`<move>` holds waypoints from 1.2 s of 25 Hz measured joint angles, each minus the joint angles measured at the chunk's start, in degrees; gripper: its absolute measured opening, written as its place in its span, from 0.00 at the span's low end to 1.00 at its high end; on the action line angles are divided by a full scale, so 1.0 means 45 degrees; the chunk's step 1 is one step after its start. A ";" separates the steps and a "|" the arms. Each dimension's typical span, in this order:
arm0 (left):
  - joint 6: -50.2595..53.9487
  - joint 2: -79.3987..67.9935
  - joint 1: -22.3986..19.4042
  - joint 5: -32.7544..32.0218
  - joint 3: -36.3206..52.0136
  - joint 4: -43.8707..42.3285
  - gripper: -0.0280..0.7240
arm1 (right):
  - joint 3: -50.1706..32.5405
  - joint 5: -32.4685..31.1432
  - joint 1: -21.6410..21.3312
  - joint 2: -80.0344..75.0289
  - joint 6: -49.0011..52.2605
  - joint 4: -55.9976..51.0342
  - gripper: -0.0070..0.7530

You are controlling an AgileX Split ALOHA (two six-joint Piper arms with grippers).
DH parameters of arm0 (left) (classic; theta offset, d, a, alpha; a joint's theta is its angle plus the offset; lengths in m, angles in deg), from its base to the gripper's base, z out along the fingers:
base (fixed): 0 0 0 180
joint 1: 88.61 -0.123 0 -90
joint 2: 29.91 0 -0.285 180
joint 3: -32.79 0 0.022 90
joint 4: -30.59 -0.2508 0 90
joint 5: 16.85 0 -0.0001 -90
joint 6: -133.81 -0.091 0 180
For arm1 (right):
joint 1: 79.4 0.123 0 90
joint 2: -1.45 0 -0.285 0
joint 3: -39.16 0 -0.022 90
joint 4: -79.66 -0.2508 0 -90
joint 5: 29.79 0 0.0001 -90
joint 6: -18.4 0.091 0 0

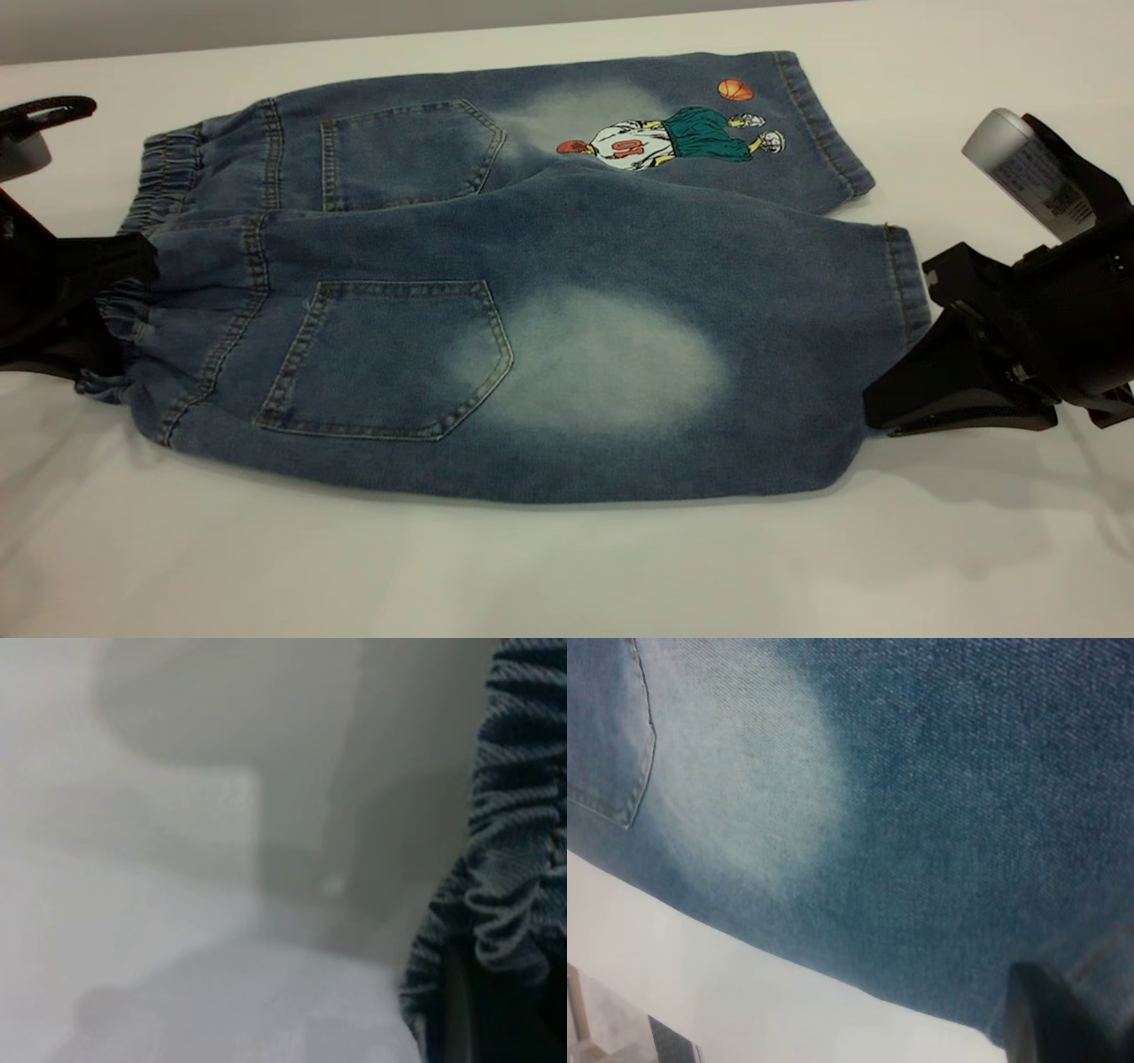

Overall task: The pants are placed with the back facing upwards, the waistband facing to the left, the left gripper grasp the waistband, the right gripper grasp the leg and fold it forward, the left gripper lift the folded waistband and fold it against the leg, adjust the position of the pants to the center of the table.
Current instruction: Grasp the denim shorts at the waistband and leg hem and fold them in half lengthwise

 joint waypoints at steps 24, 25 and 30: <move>-0.1629 0.1507 0.0222 -0.5496 -0.4562 0.0099 0.13 | 0.3153 -0.0352 0.0000 0.2047 0.1151 0.1758 0.03; -0.1629 0.1507 0.0222 -0.5567 -0.4776 0.0099 0.13 | 0.3406 -0.0339 0.0000 0.2047 0.1330 0.1784 0.03; -0.1629 0.1483 0.0222 -0.5901 -0.5656 0.0099 0.13 | 0.4594 -0.0260 0.0000 0.2047 0.1920 0.2003 0.03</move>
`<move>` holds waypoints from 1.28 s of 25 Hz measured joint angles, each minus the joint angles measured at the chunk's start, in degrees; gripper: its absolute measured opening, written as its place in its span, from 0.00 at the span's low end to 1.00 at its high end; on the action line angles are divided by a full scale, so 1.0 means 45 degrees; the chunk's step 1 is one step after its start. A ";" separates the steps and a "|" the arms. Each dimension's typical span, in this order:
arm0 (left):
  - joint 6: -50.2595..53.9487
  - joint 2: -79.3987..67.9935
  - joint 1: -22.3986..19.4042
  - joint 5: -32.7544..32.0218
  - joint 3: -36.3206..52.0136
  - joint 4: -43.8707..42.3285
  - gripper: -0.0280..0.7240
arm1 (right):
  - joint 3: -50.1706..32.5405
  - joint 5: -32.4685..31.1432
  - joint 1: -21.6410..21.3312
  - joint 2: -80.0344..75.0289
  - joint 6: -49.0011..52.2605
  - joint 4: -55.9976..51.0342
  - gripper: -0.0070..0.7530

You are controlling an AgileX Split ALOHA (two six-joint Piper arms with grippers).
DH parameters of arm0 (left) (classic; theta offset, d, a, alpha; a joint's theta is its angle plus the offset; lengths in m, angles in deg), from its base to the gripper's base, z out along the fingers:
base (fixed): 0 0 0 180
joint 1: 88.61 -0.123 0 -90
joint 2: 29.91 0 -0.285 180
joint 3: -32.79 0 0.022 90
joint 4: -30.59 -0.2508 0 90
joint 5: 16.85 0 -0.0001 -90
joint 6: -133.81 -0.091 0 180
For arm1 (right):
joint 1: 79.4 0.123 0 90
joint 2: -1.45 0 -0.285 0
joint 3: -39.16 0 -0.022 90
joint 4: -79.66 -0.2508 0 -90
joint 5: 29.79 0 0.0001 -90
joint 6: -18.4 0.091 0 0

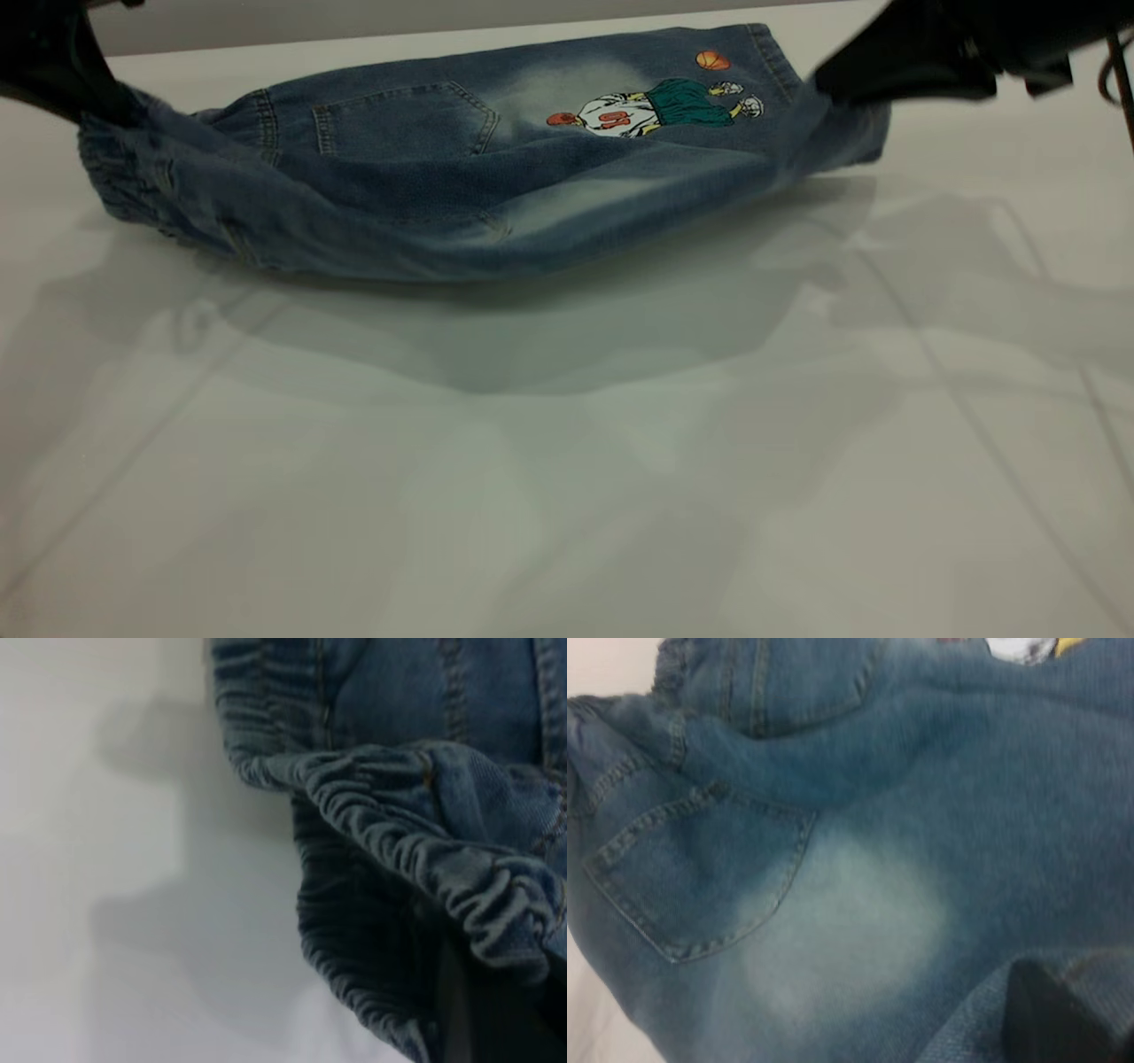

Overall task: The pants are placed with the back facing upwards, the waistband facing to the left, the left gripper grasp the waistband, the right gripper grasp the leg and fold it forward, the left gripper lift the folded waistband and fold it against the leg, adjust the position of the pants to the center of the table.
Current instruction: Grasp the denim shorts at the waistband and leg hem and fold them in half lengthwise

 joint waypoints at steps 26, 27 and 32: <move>-0.0286 -0.2347 0.0000 -0.0045 -0.4038 0.0272 0.13 | 0.5909 0.0446 0.0000 -0.2374 0.3181 0.3550 0.03; -0.0286 -0.2533 0.0000 -0.0015 -0.4318 0.0272 0.13 | 0.6087 0.0506 0.0000 -0.2544 0.3181 0.3550 0.03; -0.0423 -0.3500 0.0000 0.0036 -0.5553 0.0284 0.13 | 0.7207 0.0507 0.0000 -0.3523 0.3122 0.3550 0.03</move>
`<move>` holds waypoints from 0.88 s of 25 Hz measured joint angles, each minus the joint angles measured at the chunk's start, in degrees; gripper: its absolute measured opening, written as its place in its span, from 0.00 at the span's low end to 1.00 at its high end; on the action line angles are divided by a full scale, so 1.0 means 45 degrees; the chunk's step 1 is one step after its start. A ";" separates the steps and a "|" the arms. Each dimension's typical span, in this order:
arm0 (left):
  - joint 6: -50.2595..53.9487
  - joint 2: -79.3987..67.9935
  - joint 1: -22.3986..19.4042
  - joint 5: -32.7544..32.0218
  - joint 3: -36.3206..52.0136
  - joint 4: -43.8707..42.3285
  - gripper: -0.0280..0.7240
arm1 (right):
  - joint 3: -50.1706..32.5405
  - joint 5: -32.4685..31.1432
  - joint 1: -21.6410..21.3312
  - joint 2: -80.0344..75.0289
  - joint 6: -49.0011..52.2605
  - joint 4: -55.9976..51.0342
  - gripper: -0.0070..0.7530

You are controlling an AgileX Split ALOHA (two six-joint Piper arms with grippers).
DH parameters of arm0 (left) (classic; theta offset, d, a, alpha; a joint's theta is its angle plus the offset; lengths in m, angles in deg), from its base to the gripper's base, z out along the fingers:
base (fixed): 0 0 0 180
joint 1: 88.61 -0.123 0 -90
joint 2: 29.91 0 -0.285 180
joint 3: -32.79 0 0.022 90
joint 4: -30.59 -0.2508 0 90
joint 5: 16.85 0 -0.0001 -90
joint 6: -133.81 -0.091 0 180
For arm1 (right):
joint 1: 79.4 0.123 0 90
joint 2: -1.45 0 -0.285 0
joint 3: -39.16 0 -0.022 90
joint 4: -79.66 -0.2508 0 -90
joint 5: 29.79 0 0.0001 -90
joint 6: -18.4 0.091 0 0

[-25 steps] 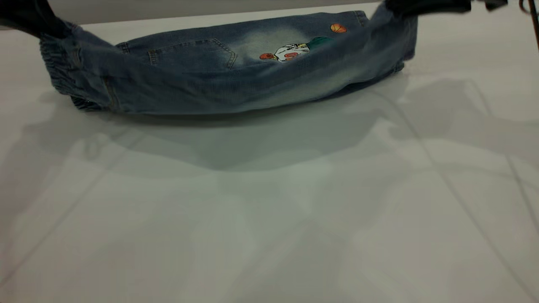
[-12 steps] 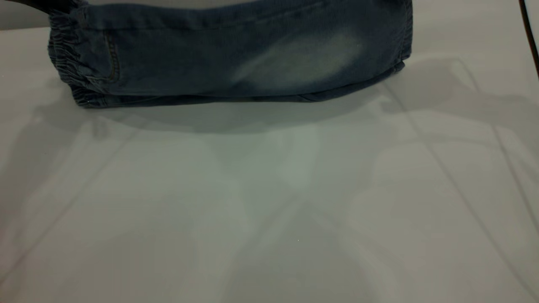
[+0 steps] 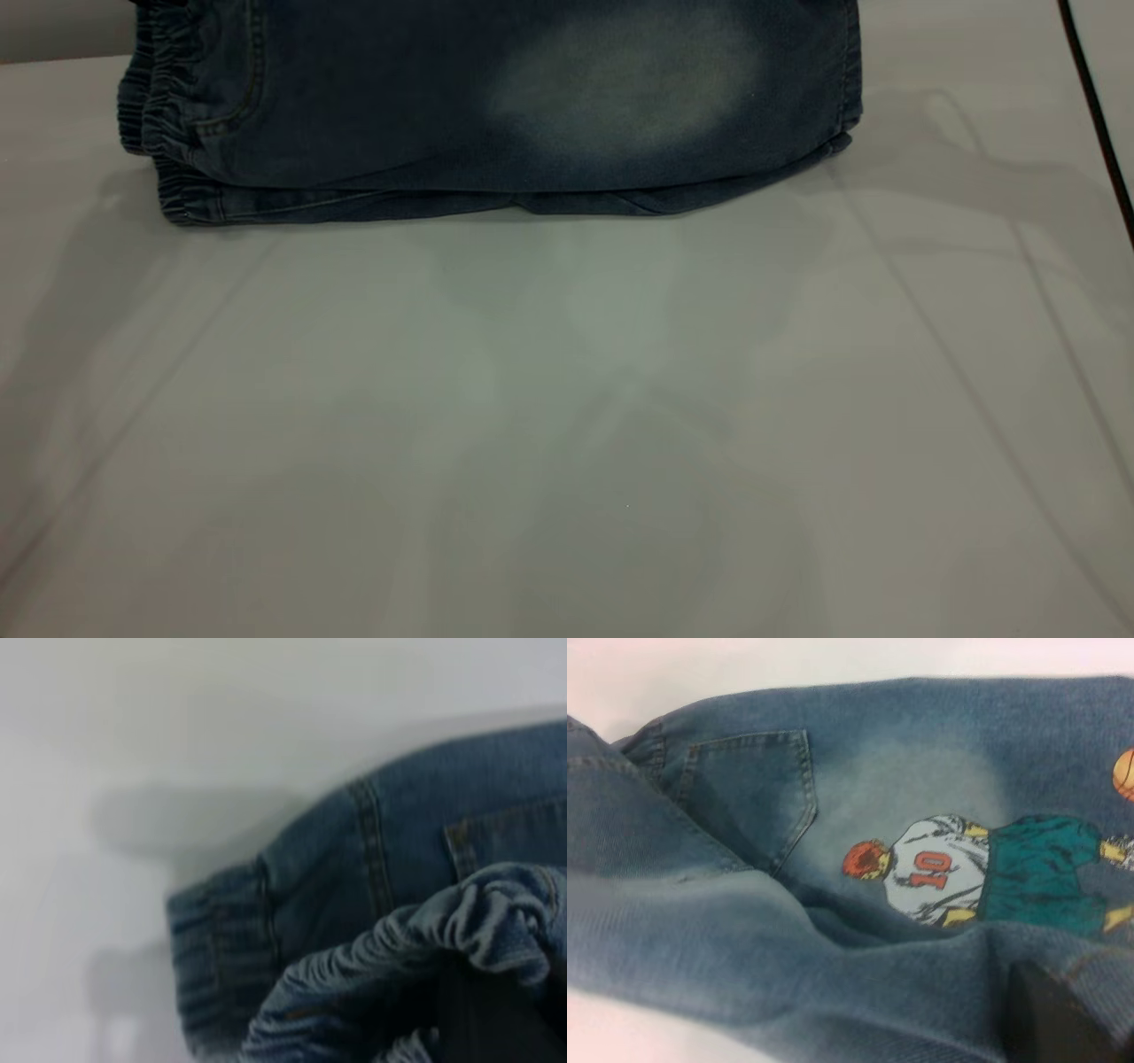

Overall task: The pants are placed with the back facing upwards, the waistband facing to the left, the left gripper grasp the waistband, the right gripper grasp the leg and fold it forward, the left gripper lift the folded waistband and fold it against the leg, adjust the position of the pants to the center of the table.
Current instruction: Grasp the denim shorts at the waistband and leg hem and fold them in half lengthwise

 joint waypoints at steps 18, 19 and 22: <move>-0.0829 -0.1850 0.0100 0.1521 -0.0872 -0.0050 0.15 | 0.1768 0.2034 -0.0043 -0.2104 -0.0043 0.0183 0.08; -0.0877 -0.1850 0.0100 0.1471 -0.0872 -0.0050 0.16 | 0.1768 0.1926 -0.0043 -0.2104 -0.0043 0.0196 0.10; -0.0876 -0.1838 0.0100 0.1407 -0.0872 -0.0062 0.29 | 0.1768 0.1643 -0.0049 -0.2104 -0.0030 0.0224 0.23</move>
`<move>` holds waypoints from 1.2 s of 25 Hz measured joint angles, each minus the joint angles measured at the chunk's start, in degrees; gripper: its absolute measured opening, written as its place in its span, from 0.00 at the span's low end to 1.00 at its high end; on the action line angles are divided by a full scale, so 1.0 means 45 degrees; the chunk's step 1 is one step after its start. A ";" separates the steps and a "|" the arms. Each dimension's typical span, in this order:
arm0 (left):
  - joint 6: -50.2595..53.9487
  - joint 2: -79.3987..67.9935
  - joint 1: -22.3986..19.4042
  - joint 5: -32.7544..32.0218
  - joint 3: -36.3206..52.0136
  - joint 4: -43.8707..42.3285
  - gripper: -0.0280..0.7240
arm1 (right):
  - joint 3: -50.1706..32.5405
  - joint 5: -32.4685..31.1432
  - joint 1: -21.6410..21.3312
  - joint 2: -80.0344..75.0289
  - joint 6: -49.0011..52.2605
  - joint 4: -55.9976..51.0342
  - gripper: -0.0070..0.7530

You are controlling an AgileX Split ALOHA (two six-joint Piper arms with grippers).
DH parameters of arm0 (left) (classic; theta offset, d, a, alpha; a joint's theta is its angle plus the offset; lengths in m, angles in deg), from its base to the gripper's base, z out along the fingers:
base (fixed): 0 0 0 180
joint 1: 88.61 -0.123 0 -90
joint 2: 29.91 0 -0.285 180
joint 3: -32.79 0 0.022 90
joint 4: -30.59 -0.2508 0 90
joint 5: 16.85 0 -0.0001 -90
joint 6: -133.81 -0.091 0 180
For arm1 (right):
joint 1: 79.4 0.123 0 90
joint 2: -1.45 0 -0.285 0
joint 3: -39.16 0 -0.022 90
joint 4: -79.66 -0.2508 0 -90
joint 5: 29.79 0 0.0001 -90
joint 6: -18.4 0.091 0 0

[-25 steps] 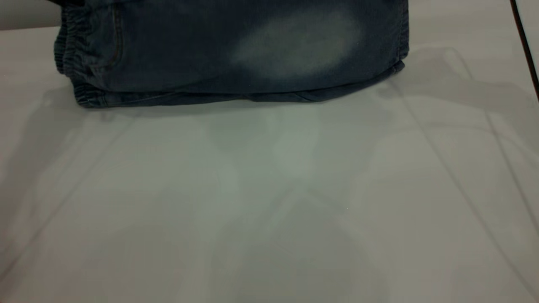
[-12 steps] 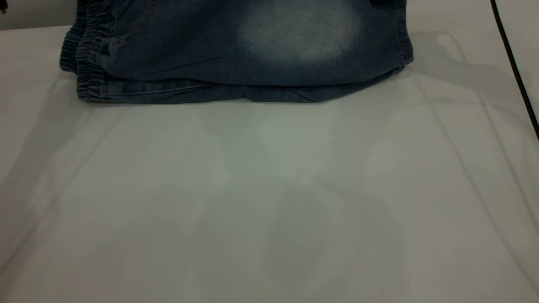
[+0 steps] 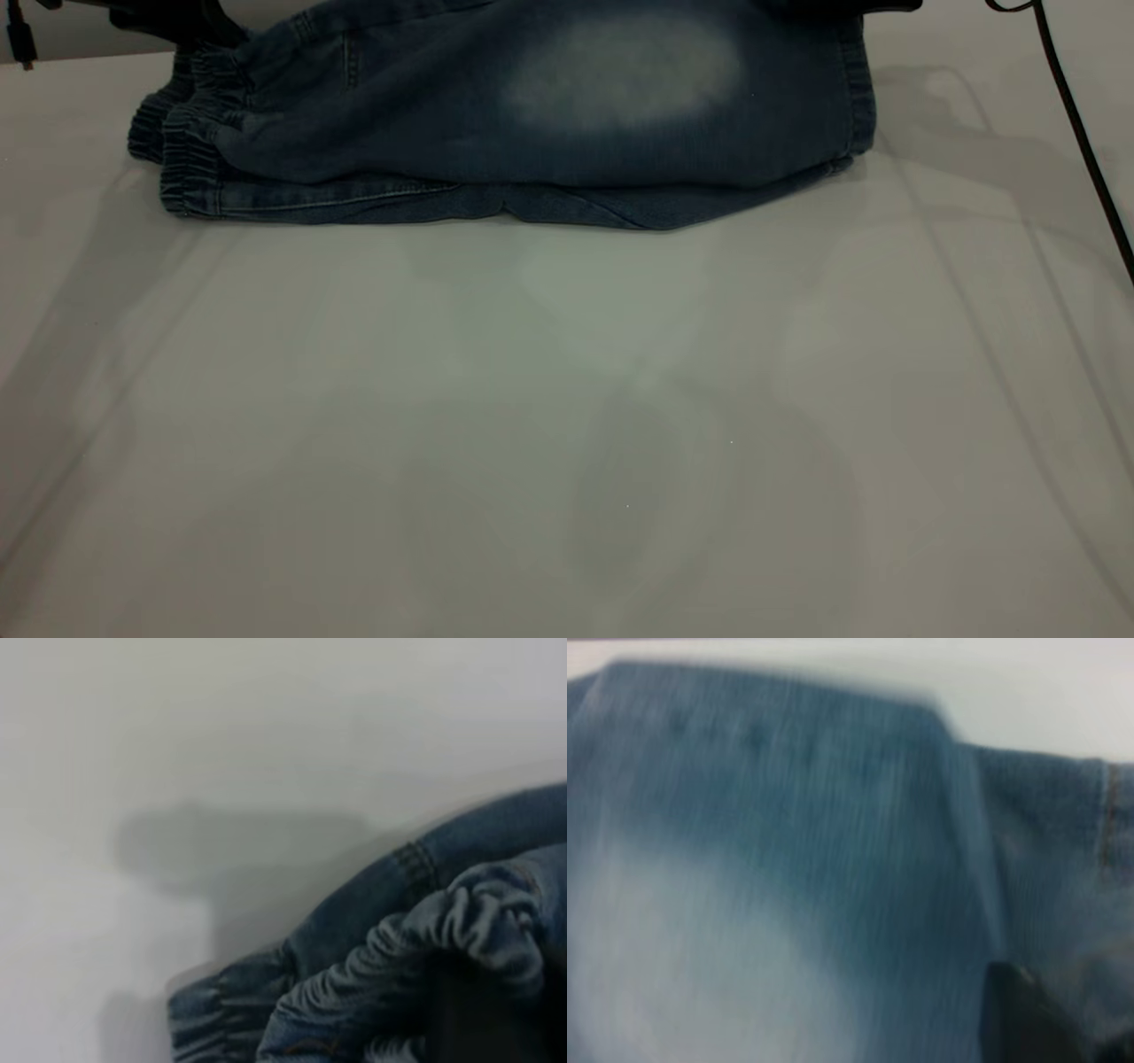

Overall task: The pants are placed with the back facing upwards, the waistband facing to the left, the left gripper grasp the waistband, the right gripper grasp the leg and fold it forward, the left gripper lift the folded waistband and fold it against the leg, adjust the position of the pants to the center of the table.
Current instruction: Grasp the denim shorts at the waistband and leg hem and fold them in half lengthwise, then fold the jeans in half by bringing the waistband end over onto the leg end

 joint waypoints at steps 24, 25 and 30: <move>0.0769 0.1533 -0.0839 -0.2799 -0.0025 -0.2513 0.78 | 0.0000 -0.1969 0.0565 0.1846 0.2663 0.2366 0.75; 0.0754 0.1401 -0.0807 -0.2714 -0.0025 -0.2524 0.78 | 0.0000 -0.1969 0.0695 0.1846 0.2663 0.2422 0.75; 0.0724 0.0551 -0.0725 -0.2311 -0.0025 -0.2573 0.78 | 0.0000 -0.2003 0.1188 0.1846 0.3135 0.2921 0.75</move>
